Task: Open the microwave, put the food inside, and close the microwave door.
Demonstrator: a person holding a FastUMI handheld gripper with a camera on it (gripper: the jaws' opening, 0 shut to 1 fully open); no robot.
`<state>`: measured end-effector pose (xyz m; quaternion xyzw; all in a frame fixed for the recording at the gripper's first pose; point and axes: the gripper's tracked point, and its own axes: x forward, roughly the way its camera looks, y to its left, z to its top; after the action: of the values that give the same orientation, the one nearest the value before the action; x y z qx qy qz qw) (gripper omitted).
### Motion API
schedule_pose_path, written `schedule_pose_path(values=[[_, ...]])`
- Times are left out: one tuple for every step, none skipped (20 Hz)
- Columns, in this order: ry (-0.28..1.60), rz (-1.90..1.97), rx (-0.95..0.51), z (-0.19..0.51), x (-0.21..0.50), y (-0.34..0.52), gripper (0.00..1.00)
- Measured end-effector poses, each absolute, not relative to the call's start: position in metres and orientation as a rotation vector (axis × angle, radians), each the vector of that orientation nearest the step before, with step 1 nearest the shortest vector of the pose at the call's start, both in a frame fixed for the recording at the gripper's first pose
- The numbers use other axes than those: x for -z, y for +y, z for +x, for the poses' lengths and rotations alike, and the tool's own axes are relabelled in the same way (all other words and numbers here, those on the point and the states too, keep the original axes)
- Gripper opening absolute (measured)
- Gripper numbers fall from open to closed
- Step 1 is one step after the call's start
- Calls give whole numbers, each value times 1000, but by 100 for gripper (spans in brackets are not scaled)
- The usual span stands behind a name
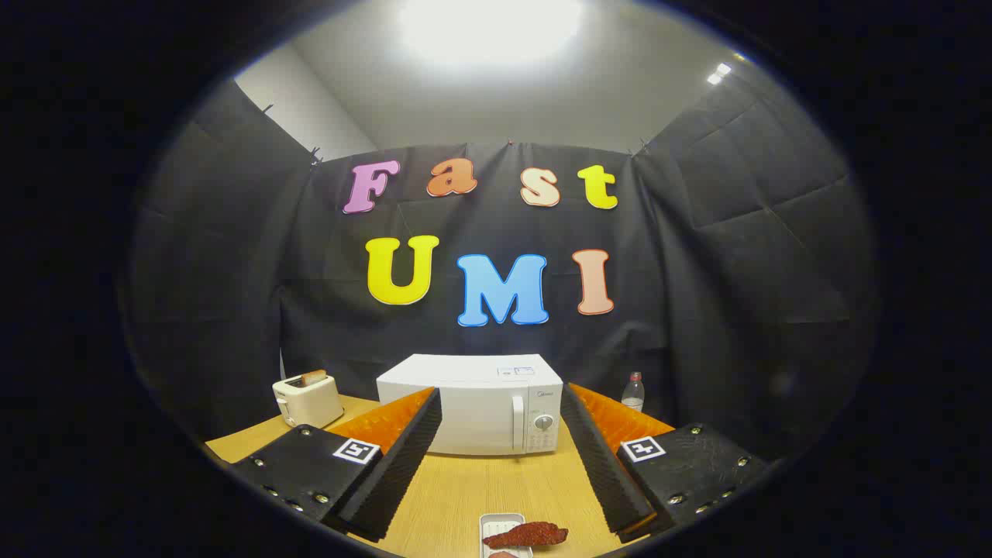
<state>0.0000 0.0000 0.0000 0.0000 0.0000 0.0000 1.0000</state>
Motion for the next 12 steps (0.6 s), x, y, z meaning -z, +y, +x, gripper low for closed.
schedule_pose_path(values=[[-3, 0, -2, -1, -1, 2, 97], [-5, 1, -2, 0, -1, 3, 98], [-3, 3, -5, 0, -2, 5, 98], [-5, 4, -8, 1, -3, 7, 97], [-15, 3, -6, 0, -7, 7, 98], [-29, 2, -7, -1, -11, 8, 98], [-37, -2, -7, -1, -14, 9, 98], [-40, -7, -7, 1, -12, 9, 98], [-38, -11, -6, 2, -11, 9, 98], [-35, -8, -4, 3, -10, 7, 98], [-30, -1, -5, 4, -8, 8, 98], [-25, 8, -5, 4, -6, 8, 98]])
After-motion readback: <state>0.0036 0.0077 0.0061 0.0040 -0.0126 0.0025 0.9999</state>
